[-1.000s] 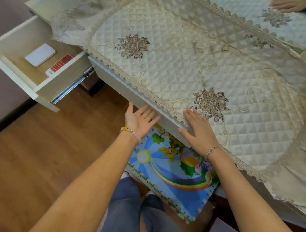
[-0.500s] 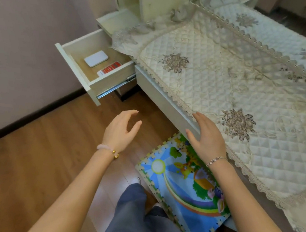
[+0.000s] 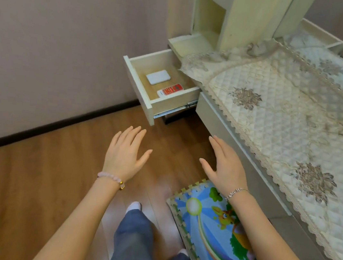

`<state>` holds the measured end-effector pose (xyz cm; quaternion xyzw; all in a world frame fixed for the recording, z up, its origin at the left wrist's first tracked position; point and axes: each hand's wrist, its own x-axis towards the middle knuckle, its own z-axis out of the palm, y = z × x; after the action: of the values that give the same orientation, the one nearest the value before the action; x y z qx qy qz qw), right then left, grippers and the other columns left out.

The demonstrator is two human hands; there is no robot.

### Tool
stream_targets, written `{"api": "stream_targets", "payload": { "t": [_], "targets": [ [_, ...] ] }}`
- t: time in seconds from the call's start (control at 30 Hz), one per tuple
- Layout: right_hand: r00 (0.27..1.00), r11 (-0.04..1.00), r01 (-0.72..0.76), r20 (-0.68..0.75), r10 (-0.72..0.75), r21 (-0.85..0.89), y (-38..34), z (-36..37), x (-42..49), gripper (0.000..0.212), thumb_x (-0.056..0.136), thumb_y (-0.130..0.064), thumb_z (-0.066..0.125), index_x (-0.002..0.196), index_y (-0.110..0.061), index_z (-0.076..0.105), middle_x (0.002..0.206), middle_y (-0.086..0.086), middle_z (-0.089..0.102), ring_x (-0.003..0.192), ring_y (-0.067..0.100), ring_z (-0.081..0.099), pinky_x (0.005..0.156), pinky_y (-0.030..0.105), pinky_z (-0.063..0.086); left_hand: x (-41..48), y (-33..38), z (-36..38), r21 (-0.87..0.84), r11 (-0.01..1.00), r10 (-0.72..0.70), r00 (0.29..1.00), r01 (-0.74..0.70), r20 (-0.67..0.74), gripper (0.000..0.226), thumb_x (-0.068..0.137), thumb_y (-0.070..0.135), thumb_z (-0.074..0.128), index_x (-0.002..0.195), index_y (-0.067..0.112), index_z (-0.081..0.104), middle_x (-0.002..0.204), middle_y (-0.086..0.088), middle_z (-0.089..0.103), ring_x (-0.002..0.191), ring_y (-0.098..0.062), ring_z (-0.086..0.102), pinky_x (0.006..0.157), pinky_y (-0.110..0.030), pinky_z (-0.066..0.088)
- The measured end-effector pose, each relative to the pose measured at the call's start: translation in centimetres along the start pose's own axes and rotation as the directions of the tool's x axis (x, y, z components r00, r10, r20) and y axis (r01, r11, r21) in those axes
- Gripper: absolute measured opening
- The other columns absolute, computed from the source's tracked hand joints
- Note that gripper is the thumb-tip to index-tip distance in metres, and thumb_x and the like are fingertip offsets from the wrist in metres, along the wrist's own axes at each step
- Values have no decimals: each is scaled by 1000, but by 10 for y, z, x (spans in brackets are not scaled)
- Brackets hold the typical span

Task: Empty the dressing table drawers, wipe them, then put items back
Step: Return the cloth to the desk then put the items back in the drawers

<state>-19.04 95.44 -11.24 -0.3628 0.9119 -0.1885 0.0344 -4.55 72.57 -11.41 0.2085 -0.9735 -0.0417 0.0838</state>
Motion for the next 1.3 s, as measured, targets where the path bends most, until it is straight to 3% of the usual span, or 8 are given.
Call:
{"api": "stream_targets", "payload": {
  "t": [0.17,0.63,1.2,1.3],
  "targets": [
    [1000,1000,-13,19,13,-19,-45,18,46,65,91,-46,46,146,-20,23,152,-1,27,140,15,25,115,37,24,29,-62,-6,3,1000,-13,1000,13,-5,63,87,51,33,132,11,51,136,-9,52,130,-27,43,108,-44,32],
    [976,978,-205,-76,202,-25,-157,59,179,66,91,-49,43,147,-21,22,153,-2,26,141,14,23,117,35,19,153,-218,-25,14,988,153,988,-153,10,61,88,50,32,131,11,52,135,-8,53,130,-26,43,108,-43,30],
    [957,958,-285,-65,284,-11,-117,95,340,64,90,-40,52,144,-15,30,149,3,33,139,19,28,115,38,25,331,-237,37,-60,947,320,943,-316,90,61,88,51,33,128,10,55,129,-9,58,124,-26,51,105,-44,34],
    [945,947,-322,-56,321,-2,-105,99,362,63,90,-41,52,144,-16,29,149,3,33,139,18,28,115,38,24,359,-235,50,-117,941,331,933,-316,143,63,90,54,29,133,13,50,136,-7,52,129,-24,46,109,-40,26]
  ]
}}
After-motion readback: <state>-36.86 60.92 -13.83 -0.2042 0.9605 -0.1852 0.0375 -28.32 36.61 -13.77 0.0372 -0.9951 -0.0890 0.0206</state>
